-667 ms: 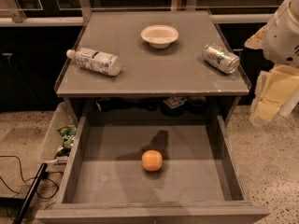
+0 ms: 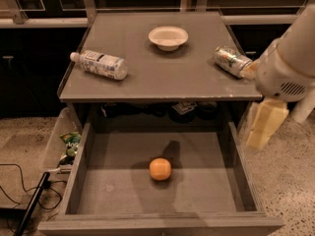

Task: Pick orange from top drawer and place on counter

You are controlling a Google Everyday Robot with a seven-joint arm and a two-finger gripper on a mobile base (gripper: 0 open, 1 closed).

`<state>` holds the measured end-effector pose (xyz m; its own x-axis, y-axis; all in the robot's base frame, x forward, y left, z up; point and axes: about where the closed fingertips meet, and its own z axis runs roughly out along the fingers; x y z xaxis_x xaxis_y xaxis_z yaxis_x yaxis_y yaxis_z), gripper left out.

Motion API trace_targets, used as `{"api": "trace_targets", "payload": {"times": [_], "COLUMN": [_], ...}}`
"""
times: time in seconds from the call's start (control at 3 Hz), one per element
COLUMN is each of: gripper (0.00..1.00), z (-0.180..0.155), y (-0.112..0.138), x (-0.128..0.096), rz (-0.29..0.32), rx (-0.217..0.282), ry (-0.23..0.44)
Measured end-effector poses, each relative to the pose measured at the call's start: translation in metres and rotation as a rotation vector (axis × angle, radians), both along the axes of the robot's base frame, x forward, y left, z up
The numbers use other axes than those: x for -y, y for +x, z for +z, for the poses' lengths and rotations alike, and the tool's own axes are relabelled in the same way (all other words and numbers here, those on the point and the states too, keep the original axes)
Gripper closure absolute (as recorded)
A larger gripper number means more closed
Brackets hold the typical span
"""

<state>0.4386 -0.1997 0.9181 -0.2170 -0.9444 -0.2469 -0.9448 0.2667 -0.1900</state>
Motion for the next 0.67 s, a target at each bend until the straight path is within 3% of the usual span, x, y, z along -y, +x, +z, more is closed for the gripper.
{"api": "trace_targets", "payload": {"times": [0.33, 0.67], "gripper": [0.0, 0.0], "z": [-0.07, -0.098], "y": [-0.005, -0.01], "x": [-0.02, -0.025], "rz": [0.04, 0.077], "rx": [-0.041, -0.053], "ry": [0.041, 0.054]}}
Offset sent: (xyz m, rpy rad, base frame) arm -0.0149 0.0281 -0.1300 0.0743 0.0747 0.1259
